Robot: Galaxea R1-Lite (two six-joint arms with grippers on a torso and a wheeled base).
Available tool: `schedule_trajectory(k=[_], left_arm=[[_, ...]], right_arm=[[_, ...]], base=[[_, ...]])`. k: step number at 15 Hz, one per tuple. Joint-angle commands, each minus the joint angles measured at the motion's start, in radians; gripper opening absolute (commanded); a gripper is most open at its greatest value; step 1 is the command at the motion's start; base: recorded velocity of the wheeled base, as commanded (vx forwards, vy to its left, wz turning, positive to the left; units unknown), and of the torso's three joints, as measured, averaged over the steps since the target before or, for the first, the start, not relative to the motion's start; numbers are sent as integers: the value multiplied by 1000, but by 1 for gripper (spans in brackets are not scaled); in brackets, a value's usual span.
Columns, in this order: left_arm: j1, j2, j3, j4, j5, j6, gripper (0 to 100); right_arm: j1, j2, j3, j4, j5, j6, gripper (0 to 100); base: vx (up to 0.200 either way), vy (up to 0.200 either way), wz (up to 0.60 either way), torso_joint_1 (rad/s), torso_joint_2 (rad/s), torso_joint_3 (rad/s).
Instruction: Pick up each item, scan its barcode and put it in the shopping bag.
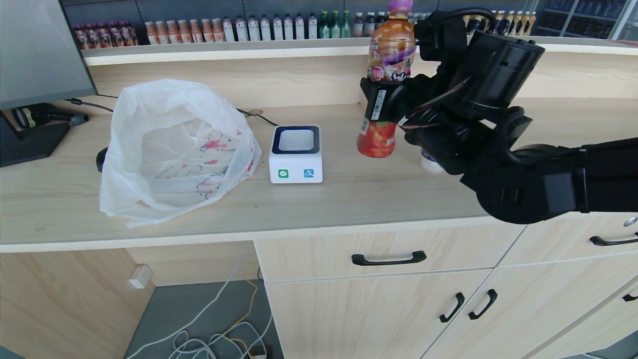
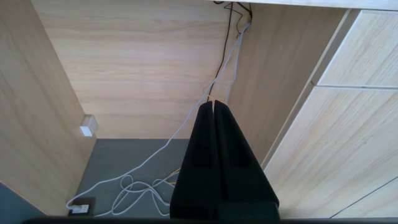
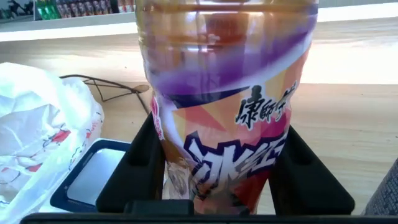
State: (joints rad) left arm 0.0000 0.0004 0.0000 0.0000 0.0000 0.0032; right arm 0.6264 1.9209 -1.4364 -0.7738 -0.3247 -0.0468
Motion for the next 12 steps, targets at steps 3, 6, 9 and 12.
schedule_trajectory(k=[3,6,9,12], left_arm=[[0,0,0,0,0,0,0],[0,0,0,0,0,0,0],[0,0,0,0,0,1,0],[0,0,0,0,0,0,0]], right_arm=[[32,-134,63,1,1,51,0],[50,-223,134,1,4,53,0],[62,-295,202,-1,4,67,0],[69,-365,283,-4,27,87,0]], base=[[0,0,0,0,0,0],[0,0,0,0,0,0],[0,0,0,0,0,0],[0,0,0,0,0,0]])
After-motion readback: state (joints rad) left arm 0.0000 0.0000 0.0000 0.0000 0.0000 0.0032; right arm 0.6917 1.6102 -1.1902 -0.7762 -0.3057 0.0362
